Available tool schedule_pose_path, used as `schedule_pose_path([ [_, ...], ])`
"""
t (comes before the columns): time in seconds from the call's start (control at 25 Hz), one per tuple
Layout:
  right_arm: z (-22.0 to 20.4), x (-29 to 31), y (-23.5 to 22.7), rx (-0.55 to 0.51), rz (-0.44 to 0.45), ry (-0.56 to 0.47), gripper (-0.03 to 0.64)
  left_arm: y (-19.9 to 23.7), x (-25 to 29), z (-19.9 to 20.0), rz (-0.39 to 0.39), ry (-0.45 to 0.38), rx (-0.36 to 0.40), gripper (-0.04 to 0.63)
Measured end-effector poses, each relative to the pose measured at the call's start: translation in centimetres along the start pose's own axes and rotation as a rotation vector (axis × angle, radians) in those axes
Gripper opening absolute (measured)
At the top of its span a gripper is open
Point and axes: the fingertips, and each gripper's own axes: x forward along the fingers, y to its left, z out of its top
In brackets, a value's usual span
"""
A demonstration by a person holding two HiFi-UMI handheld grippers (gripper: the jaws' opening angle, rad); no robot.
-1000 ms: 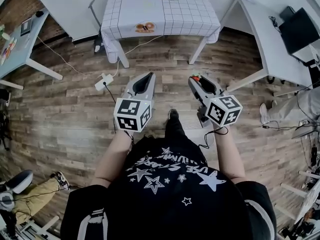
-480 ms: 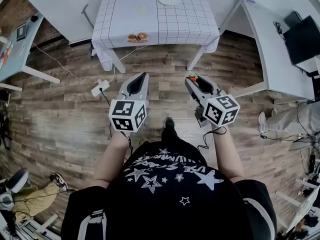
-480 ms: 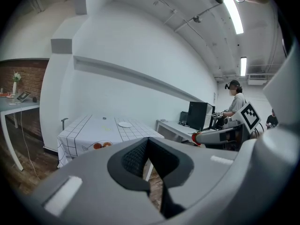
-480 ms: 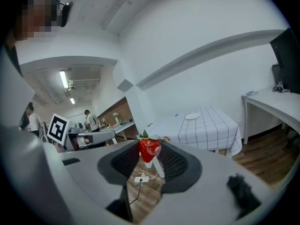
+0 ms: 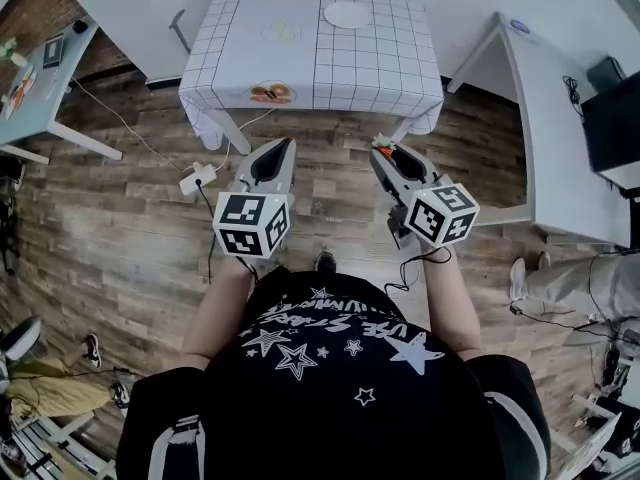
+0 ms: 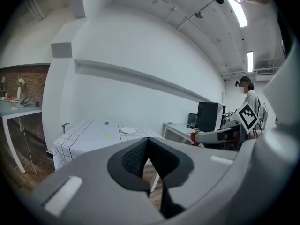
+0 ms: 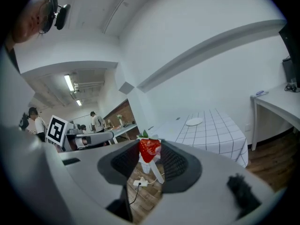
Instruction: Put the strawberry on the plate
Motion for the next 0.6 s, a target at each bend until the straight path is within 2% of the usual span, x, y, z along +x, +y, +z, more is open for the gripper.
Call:
schedule_pose_path([
  [0.36,1.5,3.2,-2.0,0.003,0.030,0.001,0.149,2.5,1.2,0.9,0.047,0.000,0.022,0.009],
  [0.6,1.4,5.8,-3.1,-0.008,0.003,0.032,0.149,5.6,4.4,1.0,0.028,0.004,-0.017,0.009],
])
